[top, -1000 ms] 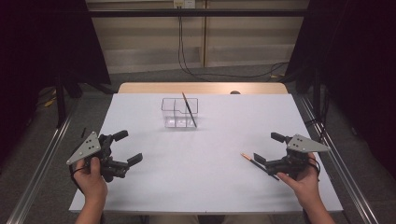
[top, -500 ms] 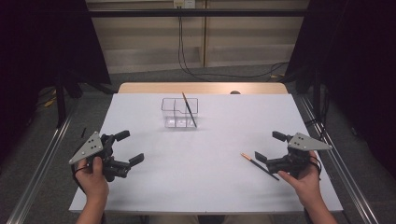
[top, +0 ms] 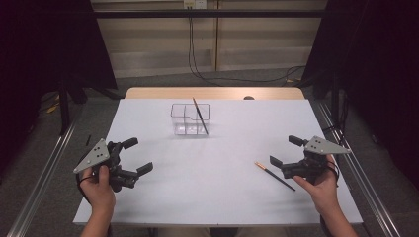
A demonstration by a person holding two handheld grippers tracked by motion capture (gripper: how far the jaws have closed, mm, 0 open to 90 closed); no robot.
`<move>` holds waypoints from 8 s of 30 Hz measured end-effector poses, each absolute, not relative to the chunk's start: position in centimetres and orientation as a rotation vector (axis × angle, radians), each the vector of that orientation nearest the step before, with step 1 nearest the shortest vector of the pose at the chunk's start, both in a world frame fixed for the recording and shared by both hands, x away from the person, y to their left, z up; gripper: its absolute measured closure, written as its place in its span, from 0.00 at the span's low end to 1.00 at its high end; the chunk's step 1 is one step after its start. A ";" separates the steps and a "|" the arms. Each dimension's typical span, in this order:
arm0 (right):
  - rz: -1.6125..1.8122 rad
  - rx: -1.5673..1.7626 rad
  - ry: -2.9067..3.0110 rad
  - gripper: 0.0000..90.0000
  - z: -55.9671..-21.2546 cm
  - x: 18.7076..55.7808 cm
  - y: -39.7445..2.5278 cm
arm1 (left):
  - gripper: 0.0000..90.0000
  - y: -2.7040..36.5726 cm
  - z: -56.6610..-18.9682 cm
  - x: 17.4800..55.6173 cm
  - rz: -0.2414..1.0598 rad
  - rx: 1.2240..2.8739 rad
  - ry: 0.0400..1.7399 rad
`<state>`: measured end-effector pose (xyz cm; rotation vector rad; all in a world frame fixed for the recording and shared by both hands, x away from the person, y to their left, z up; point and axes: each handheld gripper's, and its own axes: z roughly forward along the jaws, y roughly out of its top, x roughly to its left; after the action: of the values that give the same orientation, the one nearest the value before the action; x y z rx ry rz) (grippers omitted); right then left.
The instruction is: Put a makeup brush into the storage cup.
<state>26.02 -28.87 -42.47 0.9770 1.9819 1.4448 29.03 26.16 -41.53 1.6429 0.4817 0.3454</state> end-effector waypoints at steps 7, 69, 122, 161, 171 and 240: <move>1.425 0.998 2.003 0.00 -42.3 26.2 -29.1 | 0.00 26.0 -41.5 29.0 0.344 1.646 0.478; 0.529 1.290 2.743 0.14 -45.2 28.2 -27.9 | 0.00 25.8 -41.6 29.1 0.340 1.662 0.474; 0.288 1.201 2.883 0.94 -44.7 28.1 -26.0 | 0.00 25.7 -41.7 29.0 0.340 1.675 0.479; 0.929 1.340 2.582 0.94 -43.5 27.0 -27.7 | 0.00 25.8 -41.6 29.0 0.335 1.665 0.485; 1.242 1.297 2.369 0.94 -42.9 26.4 -28.4 | 0.00 25.6 -41.7 29.0 0.328 1.663 0.489; 1.740 0.935 1.957 0.94 -41.1 25.6 -26.7 | 0.00 22.8 -41.8 30.5 0.241 1.656 0.474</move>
<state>25.61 -26.73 -41.11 0.9348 1.9567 1.7403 30.48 22.81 -41.84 1.6559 0.4736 0.2406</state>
